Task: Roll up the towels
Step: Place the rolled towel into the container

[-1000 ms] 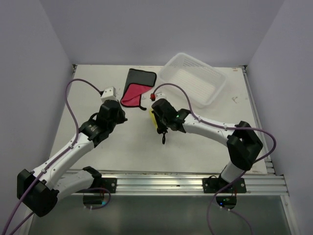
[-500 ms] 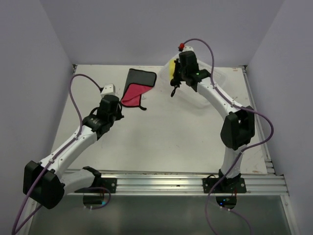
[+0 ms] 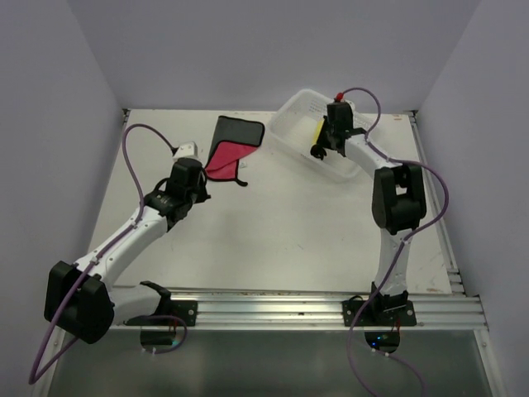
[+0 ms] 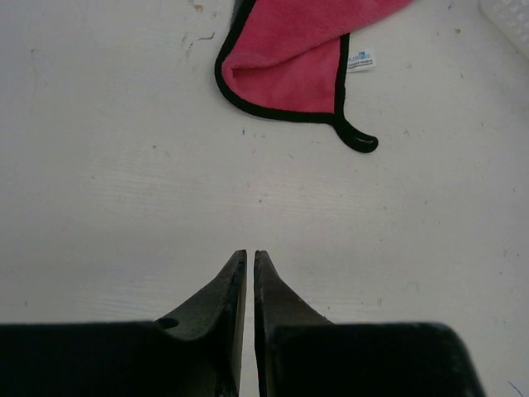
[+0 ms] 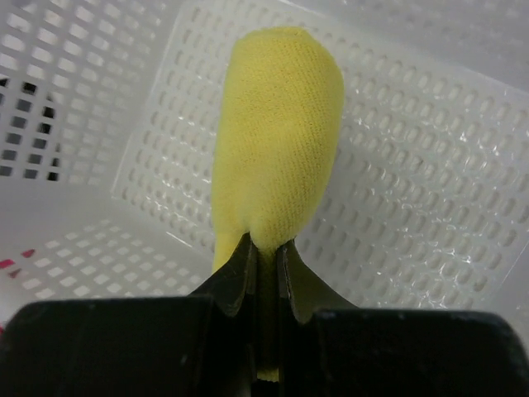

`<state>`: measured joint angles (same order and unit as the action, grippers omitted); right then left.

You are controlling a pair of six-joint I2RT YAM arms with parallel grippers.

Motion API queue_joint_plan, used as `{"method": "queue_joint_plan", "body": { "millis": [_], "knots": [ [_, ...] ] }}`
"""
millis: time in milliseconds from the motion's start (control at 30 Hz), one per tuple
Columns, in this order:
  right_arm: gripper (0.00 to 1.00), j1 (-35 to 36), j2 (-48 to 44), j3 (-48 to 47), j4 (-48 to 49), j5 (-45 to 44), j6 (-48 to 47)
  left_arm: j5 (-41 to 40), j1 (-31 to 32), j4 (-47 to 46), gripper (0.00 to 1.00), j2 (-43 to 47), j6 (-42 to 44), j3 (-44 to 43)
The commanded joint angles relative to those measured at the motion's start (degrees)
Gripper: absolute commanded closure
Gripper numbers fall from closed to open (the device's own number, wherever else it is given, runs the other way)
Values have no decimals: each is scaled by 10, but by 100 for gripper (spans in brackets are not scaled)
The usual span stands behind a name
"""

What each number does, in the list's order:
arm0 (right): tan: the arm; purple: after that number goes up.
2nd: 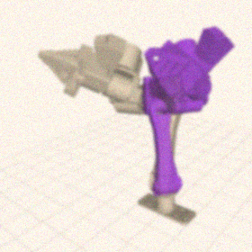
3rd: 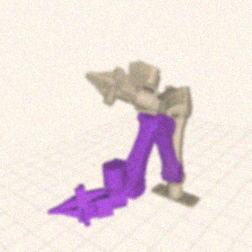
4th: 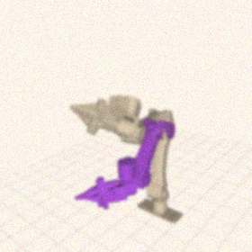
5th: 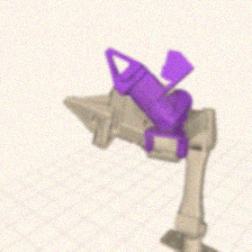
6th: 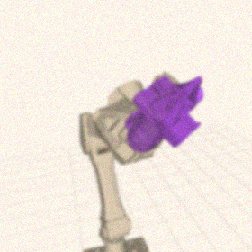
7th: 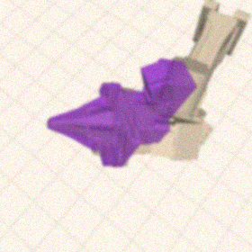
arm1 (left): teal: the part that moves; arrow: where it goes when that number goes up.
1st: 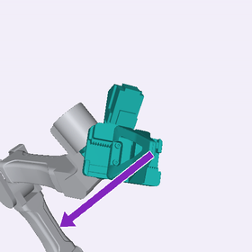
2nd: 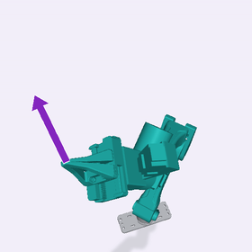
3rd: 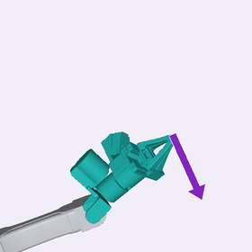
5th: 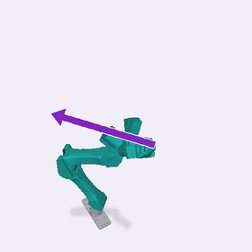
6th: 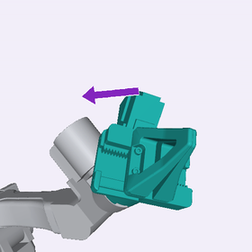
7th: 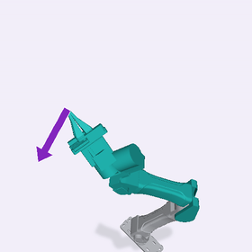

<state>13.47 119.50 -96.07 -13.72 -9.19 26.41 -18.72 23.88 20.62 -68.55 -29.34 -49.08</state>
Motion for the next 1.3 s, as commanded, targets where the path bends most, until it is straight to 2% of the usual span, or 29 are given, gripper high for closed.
{"method": "queue_joint_plan", "body": {
  "millis": [0, 500, 833, 1067, 1267],
  "knots": [
    [100, -19, -8, 44, 56, 8, 31, 12, -6, -30, 89, -3, 11, -1],
    [99, -57, -28, 113, -29, -50, 19, 36, -6, -38, 89, -4, 13, 17],
    [63, -58, -15, 76, -66, -60, 12, 45, -6, -33, 90, -4, 15, 18],
    [53, -58, -18, 44, -83, -43, 9, 47, -6, -36, 90, -3, 15, 20],
    [39, -58, -16, -7, -115, -41, 6, 47, -6, -30, 88, -3, 15, 14]
  ]
}}
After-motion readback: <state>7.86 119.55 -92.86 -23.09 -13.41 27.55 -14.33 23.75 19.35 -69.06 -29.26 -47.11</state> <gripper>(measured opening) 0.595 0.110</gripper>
